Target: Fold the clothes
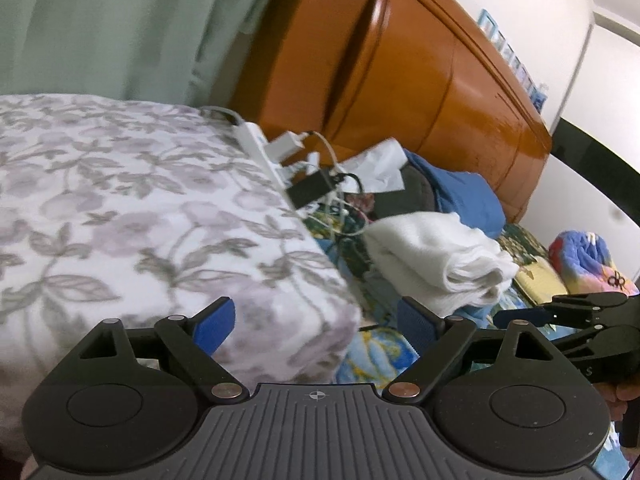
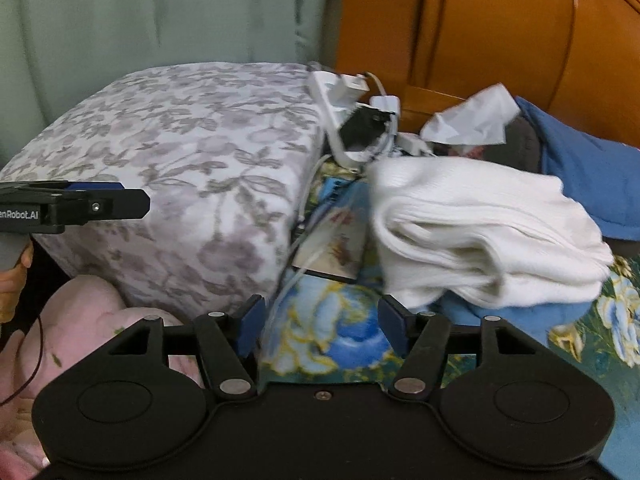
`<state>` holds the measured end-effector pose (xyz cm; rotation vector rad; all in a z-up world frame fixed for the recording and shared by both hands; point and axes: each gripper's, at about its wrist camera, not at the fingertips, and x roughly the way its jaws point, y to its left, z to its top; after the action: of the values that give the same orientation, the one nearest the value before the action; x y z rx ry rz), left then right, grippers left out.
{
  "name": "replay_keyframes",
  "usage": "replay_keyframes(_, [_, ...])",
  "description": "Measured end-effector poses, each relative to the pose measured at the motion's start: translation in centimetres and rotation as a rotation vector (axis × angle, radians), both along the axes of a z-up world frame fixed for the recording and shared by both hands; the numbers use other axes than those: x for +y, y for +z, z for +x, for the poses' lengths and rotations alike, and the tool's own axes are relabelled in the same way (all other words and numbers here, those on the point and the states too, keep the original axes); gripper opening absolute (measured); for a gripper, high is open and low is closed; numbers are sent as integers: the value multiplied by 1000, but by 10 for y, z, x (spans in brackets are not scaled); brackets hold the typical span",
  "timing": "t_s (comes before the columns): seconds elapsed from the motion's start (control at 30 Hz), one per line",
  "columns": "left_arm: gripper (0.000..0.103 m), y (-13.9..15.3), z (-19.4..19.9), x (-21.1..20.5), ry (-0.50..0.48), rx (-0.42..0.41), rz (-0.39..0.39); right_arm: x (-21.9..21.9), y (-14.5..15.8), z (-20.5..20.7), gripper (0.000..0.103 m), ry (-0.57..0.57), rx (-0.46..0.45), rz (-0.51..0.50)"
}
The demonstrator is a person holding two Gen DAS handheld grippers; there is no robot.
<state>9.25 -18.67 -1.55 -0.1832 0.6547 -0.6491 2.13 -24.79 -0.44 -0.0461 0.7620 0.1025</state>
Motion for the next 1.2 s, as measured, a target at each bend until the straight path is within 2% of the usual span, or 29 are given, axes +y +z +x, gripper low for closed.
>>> replay_keyframes(0.77, [87, 3, 29, 137, 314, 44, -59, 112, 23, 55, 63, 255, -52, 13])
replay_keyframes(0.87, [87, 5, 30, 152, 352, 44, -55, 126, 27, 61, 63, 284, -63, 16])
replay_keyframes(0.97, [87, 5, 30, 167, 385, 43, -51, 138, 30, 68, 68, 312, -76, 21])
replay_keyframes(1.2, [87, 5, 33, 195, 451, 34, -29, 166, 29, 82, 68, 364, -88, 31])
